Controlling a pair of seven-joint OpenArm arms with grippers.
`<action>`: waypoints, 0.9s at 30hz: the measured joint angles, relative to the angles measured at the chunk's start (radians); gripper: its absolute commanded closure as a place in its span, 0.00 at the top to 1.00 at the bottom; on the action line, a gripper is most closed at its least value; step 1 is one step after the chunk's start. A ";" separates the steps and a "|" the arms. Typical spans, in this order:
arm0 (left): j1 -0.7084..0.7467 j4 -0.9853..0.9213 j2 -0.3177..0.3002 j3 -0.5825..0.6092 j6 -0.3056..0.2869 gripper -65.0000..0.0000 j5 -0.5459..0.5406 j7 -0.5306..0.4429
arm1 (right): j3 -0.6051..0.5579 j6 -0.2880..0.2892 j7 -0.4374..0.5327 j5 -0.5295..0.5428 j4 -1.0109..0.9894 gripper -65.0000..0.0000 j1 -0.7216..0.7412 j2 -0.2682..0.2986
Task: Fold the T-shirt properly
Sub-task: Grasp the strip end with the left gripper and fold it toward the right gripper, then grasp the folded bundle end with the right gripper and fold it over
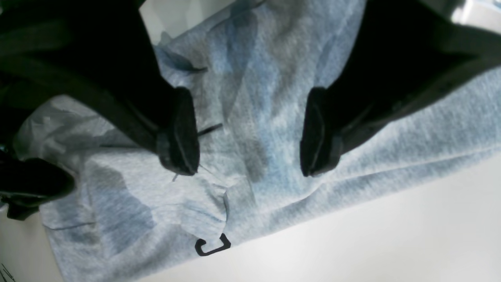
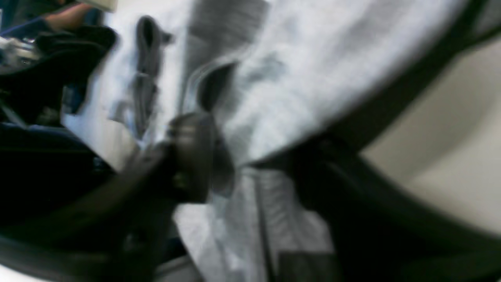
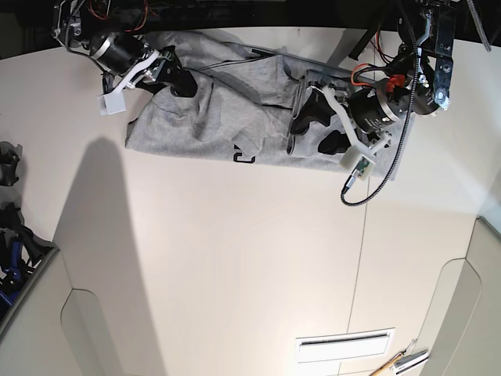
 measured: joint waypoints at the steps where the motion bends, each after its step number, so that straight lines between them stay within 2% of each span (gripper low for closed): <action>1: 0.000 0.000 0.000 -0.004 0.000 0.67 0.000 0.000 | 0.000 -0.002 -0.006 -0.013 -0.002 0.15 0.002 0.000; 2: 0.000 0.000 0.000 -0.011 0.000 0.67 0.000 0.000 | 0.000 -0.003 -0.006 -0.020 -0.003 0.03 0.004 0.000; 3: 0.000 0.000 0.000 -0.020 0.000 0.67 0.000 0.000 | 0.000 -0.003 -0.006 -0.021 -0.003 0.00 0.008 0.000; 10: 0.000 0.065 0.000 -0.132 0.000 0.67 -0.004 0.037 | 0.011 -0.004 -0.014 -0.042 -0.003 0.00 0.058 0.000; 15: 0.006 0.076 0.000 -0.219 0.000 0.67 -0.003 0.079 | 0.109 -0.003 -0.031 -0.043 -0.003 0.00 0.080 0.002; 18: 0.015 0.076 0.000 -0.265 -0.001 0.67 -0.002 0.106 | 0.171 -0.003 -0.046 -0.042 -0.003 0.00 0.095 0.043; 21: 0.033 0.076 -0.002 -0.301 0.000 0.67 -0.003 0.105 | 0.225 -0.003 -0.046 -0.022 -0.003 0.00 0.096 0.111; 27: 0.089 0.071 0.000 -0.301 -0.001 0.67 -0.010 0.127 | 0.294 -0.003 -0.050 0.009 -0.002 0.00 0.097 0.243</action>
